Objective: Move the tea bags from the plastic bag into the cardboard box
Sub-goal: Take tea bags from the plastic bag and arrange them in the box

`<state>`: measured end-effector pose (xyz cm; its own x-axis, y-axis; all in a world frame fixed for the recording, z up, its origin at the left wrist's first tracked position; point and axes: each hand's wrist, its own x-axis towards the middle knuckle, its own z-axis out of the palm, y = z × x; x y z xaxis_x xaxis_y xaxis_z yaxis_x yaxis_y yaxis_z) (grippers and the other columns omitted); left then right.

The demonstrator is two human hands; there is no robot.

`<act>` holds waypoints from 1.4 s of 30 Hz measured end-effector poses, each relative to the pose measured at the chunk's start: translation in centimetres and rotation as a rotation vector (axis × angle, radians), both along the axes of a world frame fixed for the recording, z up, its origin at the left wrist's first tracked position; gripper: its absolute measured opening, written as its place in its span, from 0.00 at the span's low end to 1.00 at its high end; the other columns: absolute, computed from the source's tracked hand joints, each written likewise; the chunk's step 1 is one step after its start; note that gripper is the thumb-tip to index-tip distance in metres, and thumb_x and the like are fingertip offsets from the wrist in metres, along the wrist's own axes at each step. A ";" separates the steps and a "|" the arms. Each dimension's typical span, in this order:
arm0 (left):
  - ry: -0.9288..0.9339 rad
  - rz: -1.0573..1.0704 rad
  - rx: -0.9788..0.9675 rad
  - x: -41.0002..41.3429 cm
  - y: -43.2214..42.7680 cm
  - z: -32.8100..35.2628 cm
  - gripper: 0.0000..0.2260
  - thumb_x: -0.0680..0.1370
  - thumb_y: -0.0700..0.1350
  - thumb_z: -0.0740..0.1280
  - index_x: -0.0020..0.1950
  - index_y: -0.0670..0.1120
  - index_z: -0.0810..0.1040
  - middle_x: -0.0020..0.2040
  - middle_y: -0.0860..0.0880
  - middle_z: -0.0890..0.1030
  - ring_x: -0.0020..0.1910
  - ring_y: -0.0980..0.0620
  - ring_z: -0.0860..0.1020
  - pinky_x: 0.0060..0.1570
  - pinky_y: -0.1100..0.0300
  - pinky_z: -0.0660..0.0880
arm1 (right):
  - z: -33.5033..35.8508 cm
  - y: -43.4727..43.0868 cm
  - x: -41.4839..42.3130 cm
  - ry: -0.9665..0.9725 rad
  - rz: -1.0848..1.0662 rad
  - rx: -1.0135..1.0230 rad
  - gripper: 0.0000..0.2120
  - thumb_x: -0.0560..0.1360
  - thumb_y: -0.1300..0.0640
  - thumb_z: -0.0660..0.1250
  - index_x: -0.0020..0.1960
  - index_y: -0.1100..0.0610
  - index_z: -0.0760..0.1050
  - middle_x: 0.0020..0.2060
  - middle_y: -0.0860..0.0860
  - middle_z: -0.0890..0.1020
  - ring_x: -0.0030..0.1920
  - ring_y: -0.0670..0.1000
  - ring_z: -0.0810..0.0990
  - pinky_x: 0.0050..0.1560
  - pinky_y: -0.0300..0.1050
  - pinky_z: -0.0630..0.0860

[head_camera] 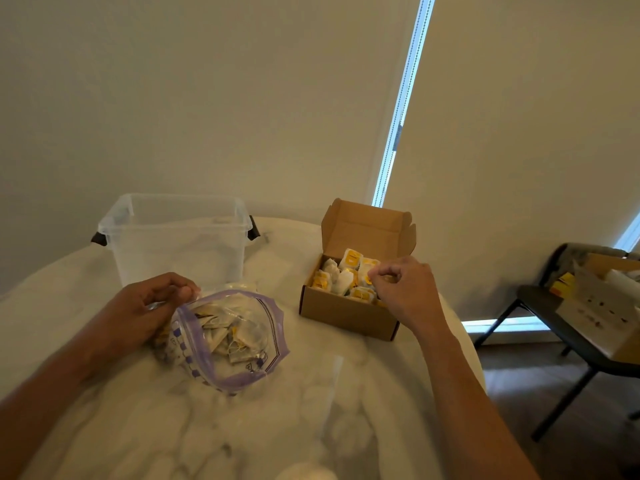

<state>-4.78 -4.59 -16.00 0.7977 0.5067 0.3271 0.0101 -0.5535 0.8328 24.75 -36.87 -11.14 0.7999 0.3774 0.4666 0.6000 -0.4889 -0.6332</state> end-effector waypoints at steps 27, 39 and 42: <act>-0.001 0.001 -0.023 -0.6 -2.3 1.7 0.11 0.85 0.55 0.67 0.59 0.52 0.86 0.56 0.52 0.89 0.57 0.51 0.87 0.62 0.41 0.83 | -0.8 7.4 -15.1 -0.419 0.680 -0.620 0.14 0.84 0.50 0.64 0.65 0.49 0.83 0.58 0.51 0.81 0.57 0.55 0.81 0.53 0.53 0.80; -0.008 0.010 0.027 -0.8 -2.0 1.8 0.17 0.84 0.66 0.66 0.58 0.55 0.85 0.56 0.51 0.89 0.57 0.45 0.86 0.64 0.36 0.82 | -0.6 5.8 -13.5 -0.158 0.954 -0.332 0.04 0.80 0.53 0.74 0.54 0.51 0.86 0.48 0.44 0.84 0.47 0.46 0.81 0.49 0.48 0.79; 0.006 0.006 0.042 -0.7 -1.6 1.5 0.13 0.87 0.60 0.67 0.59 0.54 0.85 0.56 0.51 0.89 0.57 0.43 0.87 0.62 0.36 0.83 | 0.0 5.1 -13.4 -0.011 1.032 -0.265 0.06 0.80 0.54 0.75 0.57 0.52 0.87 0.48 0.45 0.86 0.46 0.49 0.82 0.47 0.43 0.79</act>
